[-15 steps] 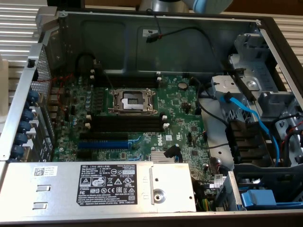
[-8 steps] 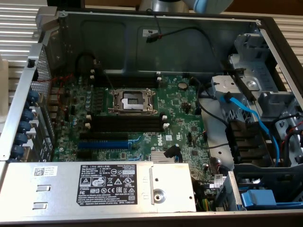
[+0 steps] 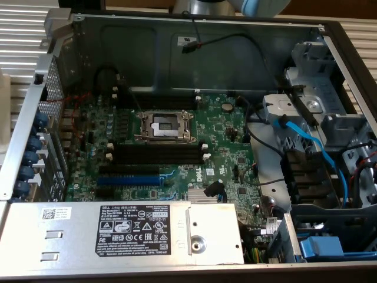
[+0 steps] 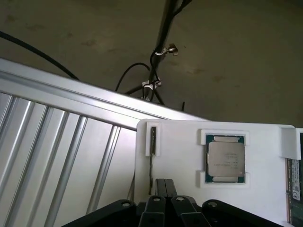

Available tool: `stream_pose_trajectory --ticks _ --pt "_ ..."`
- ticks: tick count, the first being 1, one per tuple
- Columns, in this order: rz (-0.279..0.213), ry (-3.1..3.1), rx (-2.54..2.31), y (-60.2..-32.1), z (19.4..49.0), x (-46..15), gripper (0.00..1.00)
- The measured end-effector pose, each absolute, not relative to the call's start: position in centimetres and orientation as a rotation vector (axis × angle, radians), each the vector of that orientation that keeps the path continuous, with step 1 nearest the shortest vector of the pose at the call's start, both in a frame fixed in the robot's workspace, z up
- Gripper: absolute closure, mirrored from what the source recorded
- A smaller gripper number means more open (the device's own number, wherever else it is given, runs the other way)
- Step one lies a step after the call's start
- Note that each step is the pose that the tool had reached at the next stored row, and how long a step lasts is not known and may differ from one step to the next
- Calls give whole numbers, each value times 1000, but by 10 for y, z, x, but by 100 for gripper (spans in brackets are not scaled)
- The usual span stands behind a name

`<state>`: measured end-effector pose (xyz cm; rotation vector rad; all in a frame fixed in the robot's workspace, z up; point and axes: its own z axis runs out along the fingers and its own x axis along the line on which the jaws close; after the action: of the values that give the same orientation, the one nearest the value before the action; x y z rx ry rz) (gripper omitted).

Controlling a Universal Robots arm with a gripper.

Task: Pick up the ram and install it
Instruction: 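Pick up the ram and move it above insertion slot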

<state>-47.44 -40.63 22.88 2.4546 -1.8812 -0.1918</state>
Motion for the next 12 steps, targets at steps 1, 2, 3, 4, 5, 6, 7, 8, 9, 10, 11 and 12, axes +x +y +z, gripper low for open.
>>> stream_pose_trajectory --ticks 1,2,3,4,5,6,7,8,9,10,11,12 --pt "-180 -1878 2448 -405 228 -474 90" --pt "-171 -1875 2443 -403 228 -475 90" --pt "-160 -1873 2439 -402 227 -476 90" --pt "-153 -1871 2437 -401 227 -477 90" --pt "-149 -1871 2437 -401 227 -480 90" --pt "-144 -1871 2436 -400 226 -482 90" --pt "-137 -1871 2436 -400 226 -484 90" --pt "-125 -1872 2436 -399 226 -486 90" --pt "-107 -1874 2438 -399 225 -487 90" --pt "-87 -1877 2442 -399 225 -487 90" --pt "-64 -1882 2447 -399 225 -488 90" --pt "-38 -1888 2454 -399 225 -488 90"
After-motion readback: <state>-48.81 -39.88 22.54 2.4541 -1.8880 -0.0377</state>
